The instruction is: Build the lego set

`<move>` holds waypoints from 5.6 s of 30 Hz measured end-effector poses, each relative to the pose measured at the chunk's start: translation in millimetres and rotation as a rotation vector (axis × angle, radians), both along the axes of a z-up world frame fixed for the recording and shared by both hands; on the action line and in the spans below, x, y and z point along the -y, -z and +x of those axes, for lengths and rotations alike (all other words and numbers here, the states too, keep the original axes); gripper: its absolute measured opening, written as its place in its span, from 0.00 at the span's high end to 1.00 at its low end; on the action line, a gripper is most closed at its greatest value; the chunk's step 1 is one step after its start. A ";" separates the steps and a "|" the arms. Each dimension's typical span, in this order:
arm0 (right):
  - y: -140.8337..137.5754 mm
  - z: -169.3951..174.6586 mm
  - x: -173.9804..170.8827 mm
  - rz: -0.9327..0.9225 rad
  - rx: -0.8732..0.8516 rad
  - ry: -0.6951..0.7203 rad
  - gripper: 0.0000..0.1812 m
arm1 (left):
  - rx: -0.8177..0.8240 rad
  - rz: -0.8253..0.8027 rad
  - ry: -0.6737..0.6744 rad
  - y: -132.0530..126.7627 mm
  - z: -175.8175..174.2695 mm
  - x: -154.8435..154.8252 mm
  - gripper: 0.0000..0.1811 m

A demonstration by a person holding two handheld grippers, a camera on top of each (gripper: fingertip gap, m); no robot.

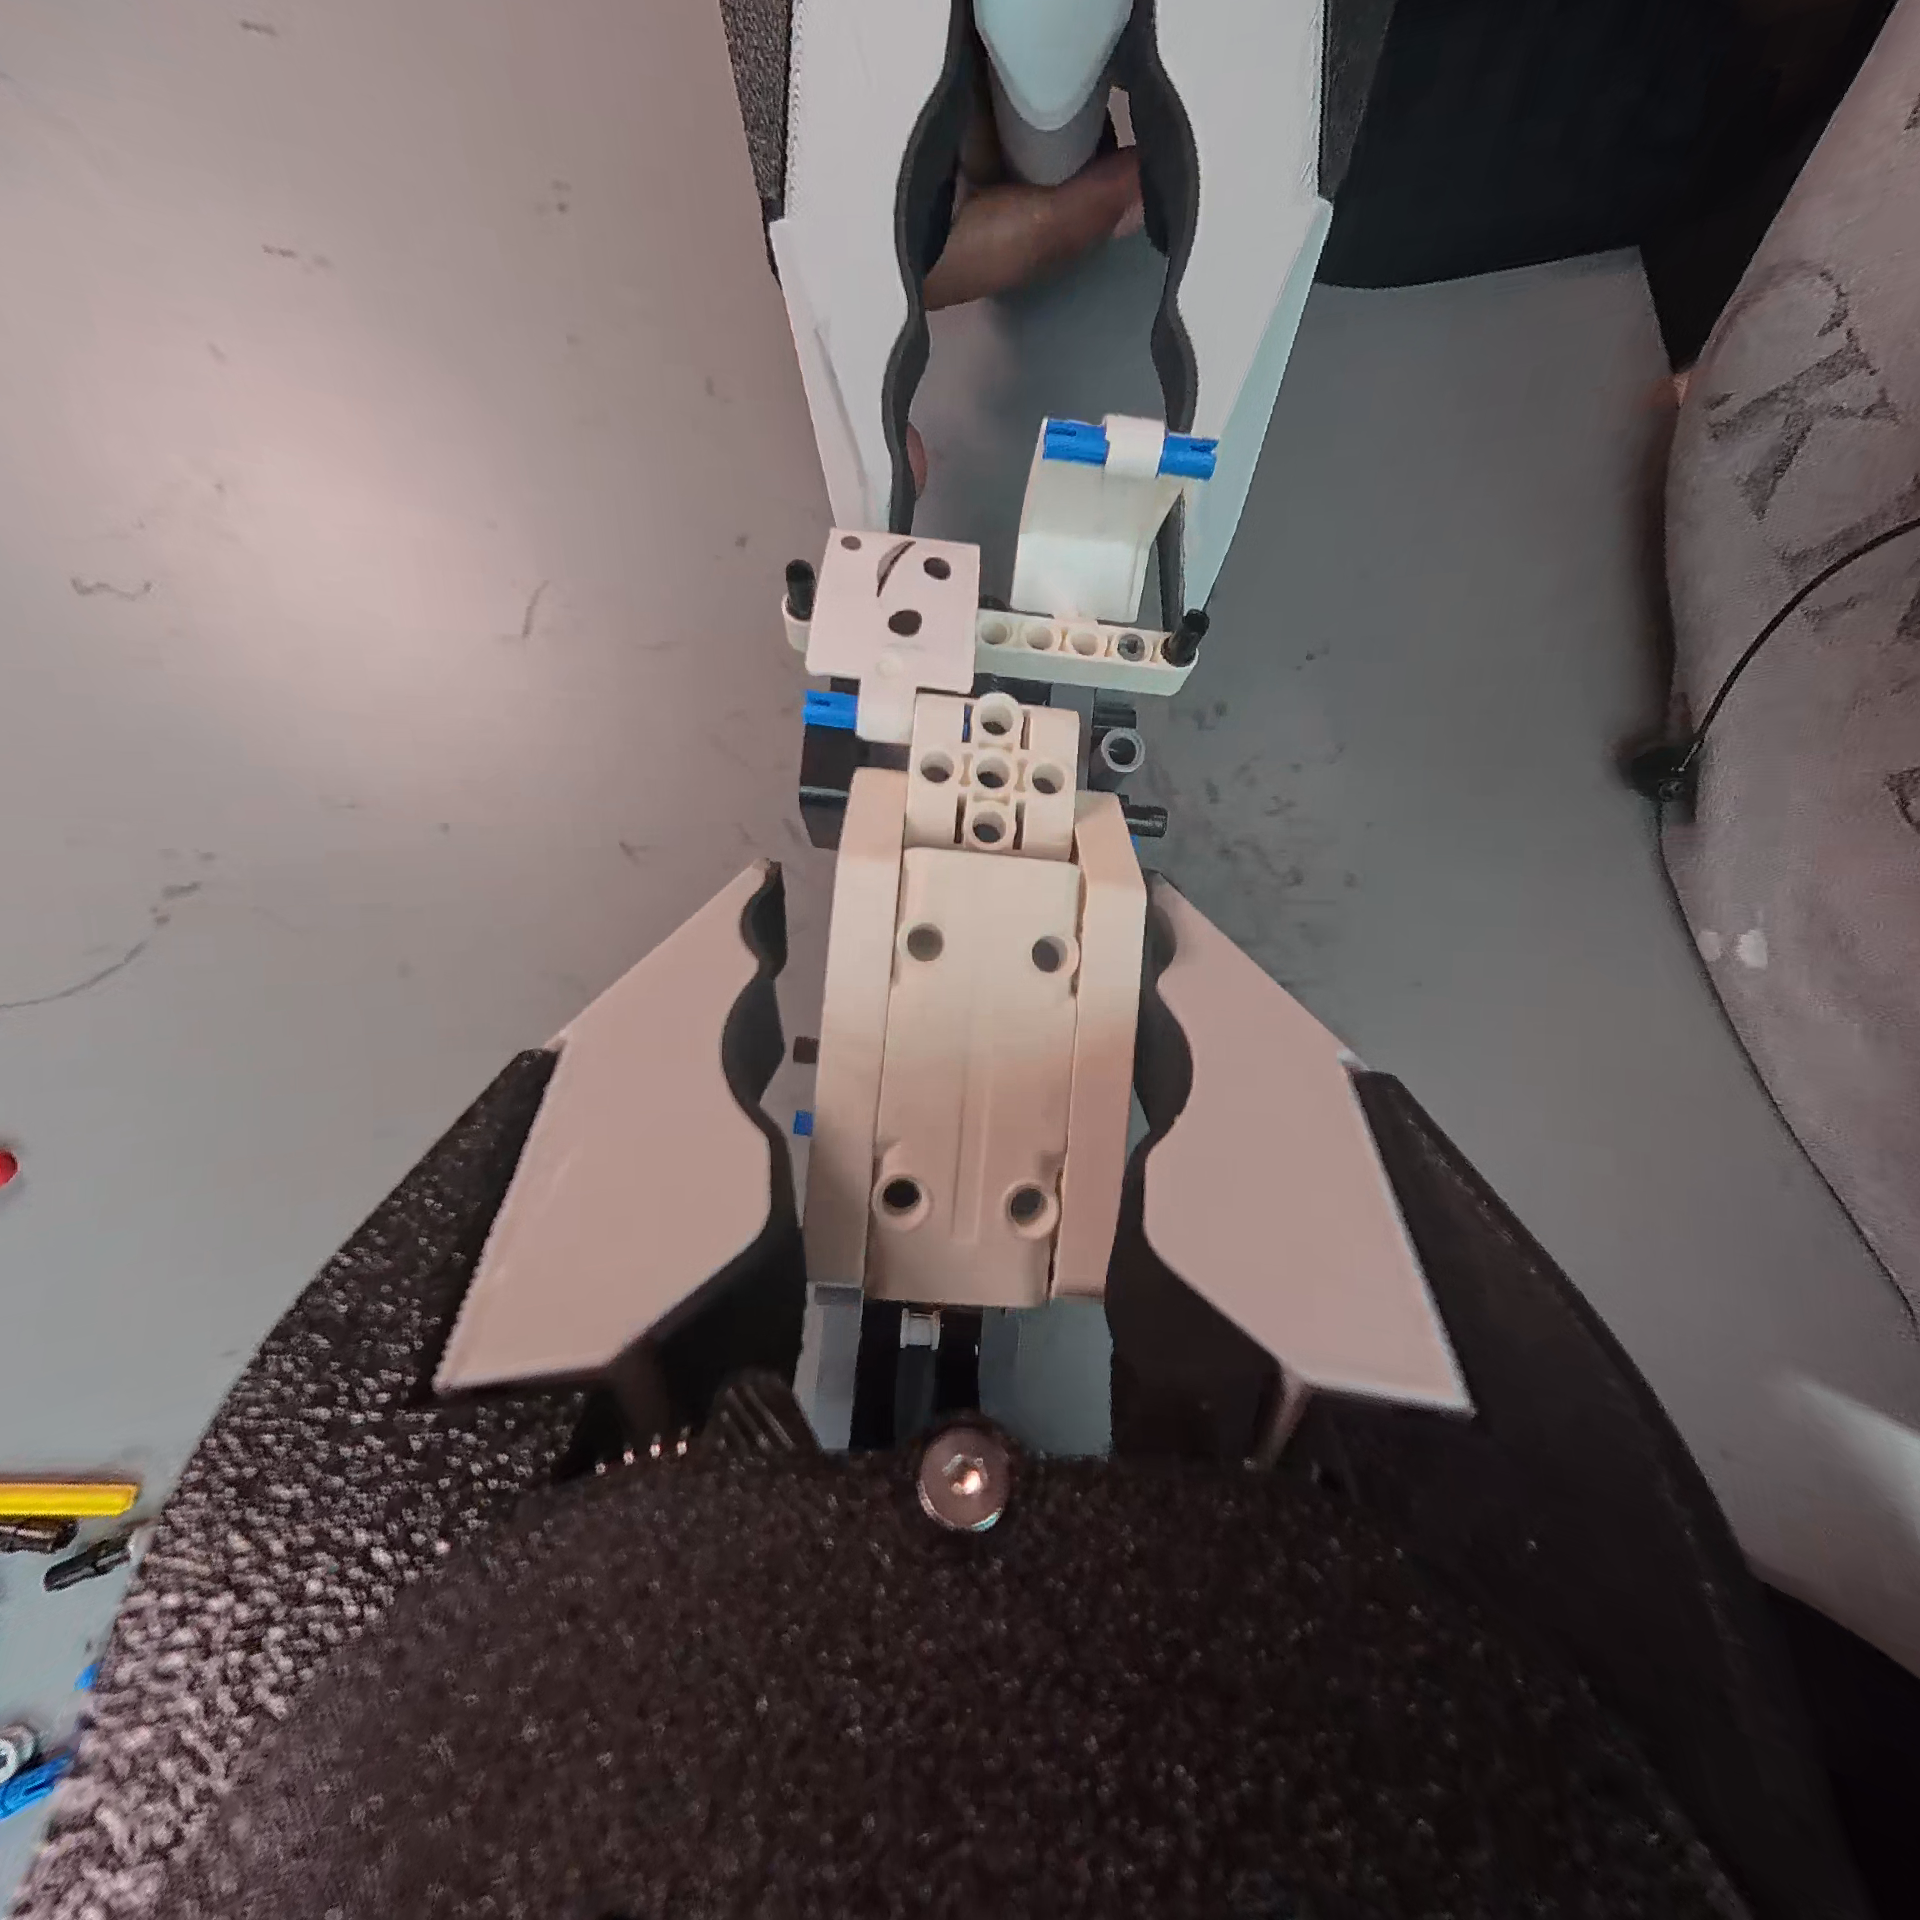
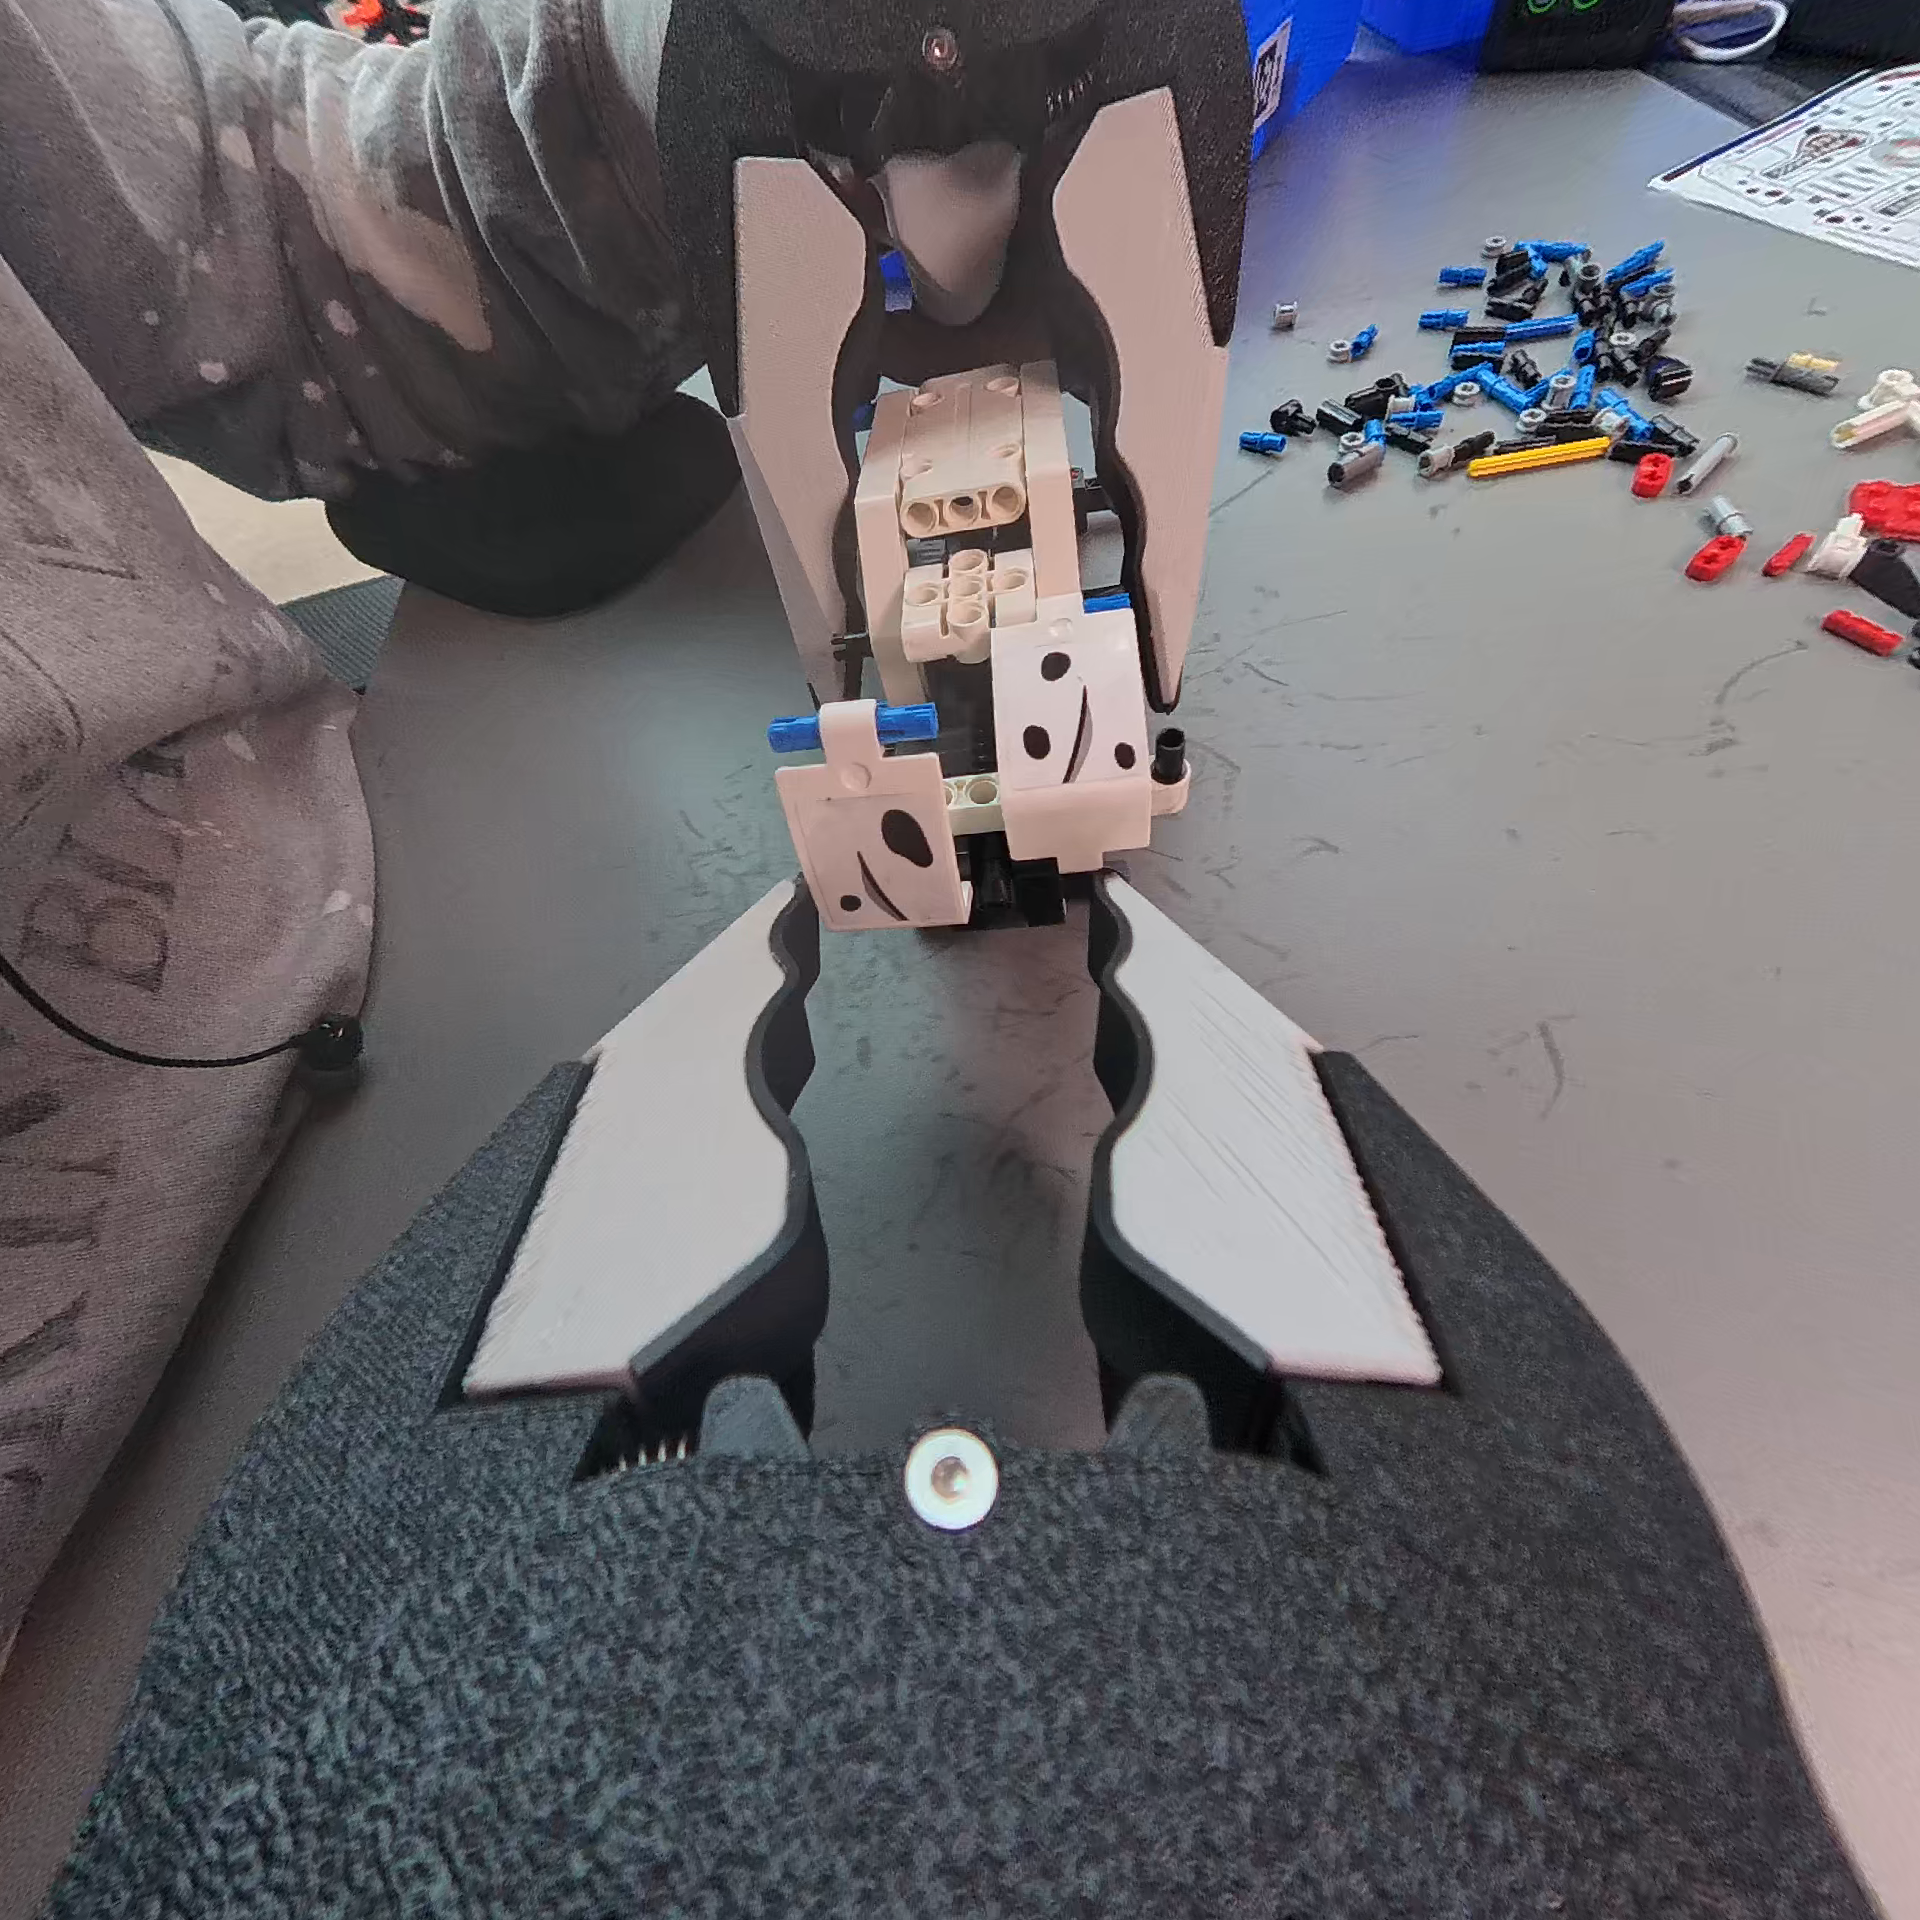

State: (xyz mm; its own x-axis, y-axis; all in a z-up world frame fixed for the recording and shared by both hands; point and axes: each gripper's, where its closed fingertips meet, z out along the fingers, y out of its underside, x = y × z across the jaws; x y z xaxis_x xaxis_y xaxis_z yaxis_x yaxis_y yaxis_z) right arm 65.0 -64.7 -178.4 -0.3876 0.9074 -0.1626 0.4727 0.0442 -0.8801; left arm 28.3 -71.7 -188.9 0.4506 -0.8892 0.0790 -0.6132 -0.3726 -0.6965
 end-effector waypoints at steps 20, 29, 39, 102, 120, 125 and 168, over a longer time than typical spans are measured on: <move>-4.9 0.0 -0.1 0.082 -0.071 -0.023 0.74 | 0.042 -0.013 -0.002 2.9 5.7 6.8 0.66; -0.3 -1.0 -0.2 0.167 -0.075 -0.004 0.70 | 0.049 -0.023 -0.020 2.1 4.6 5.3 0.65; 0.3 -1.7 -1.4 0.260 -0.109 0.033 0.74 | 0.040 -0.030 -0.017 3.8 8.0 10.9 0.66; -33.3 -19.3 22.5 0.410 0.063 -0.136 0.84 | -0.069 0.060 -0.193 25.4 -30.8 27.7 0.64; -28.1 -9.0 32.2 0.528 -0.036 -0.319 0.89 | -0.063 0.003 -0.217 26.3 -19.8 27.6 0.64; -30.9 -11.3 31.6 0.516 -0.016 -0.291 0.95 | -0.069 0.011 -0.236 25.9 -22.6 25.0 0.64; -12.5 -31.8 11.8 0.246 0.170 0.043 0.64 | -0.089 0.141 -0.159 -10.6 5.1 16.7 0.68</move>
